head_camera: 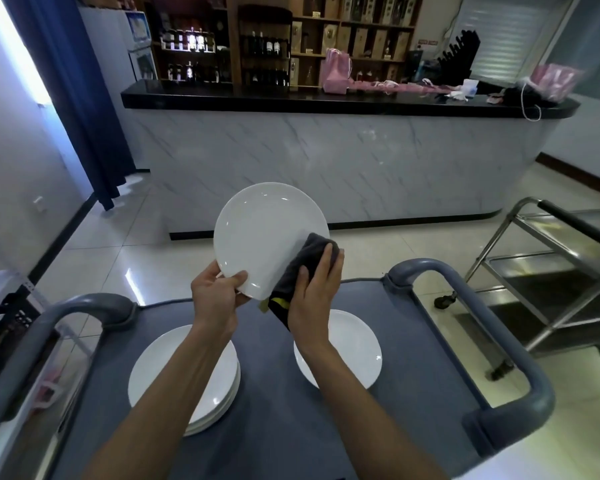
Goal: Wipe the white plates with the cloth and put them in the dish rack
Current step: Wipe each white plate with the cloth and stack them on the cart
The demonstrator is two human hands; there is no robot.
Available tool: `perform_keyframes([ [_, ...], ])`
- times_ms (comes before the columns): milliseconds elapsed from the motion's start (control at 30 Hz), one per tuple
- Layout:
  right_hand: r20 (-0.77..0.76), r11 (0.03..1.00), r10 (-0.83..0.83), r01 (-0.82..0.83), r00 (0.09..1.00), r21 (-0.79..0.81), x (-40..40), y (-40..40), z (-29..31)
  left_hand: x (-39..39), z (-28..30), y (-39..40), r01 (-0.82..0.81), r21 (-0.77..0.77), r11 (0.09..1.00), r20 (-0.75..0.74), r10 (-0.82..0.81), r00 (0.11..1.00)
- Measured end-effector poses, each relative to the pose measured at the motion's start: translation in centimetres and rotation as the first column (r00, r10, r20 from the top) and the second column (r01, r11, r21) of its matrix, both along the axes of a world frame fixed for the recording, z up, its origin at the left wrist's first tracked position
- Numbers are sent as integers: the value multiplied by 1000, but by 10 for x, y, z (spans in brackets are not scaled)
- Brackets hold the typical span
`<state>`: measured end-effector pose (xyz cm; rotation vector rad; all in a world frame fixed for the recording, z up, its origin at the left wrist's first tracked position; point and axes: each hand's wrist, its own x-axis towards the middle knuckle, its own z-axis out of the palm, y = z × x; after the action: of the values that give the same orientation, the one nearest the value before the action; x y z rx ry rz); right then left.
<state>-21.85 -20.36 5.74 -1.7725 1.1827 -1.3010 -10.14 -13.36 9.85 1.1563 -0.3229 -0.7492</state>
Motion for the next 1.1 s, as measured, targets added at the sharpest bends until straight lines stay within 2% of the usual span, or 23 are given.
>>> perform_keyframes([
  [267,-217,978,-58,13,974,-207,-9,-24,23,33,-3,13,111,68,992,99,-117,988],
  [400,-366,952,-164,50,916,-303,-8,-33,27,48,-3,20,187,98,977,149,-200,968],
  [500,-424,938,-208,56,882,-343,-5,-34,30,53,-2,24,239,112,965,185,-256,949],
  [767,-460,857,-181,-90,869,-507,0,-39,46,66,2,31,310,133,941,262,-335,905],
  [933,-439,877,-24,-192,898,-441,-5,-47,53,68,2,30,307,119,944,309,-329,892],
  [1100,-338,920,47,-172,940,-351,-13,-47,51,67,5,25,306,134,943,384,-334,861],
])
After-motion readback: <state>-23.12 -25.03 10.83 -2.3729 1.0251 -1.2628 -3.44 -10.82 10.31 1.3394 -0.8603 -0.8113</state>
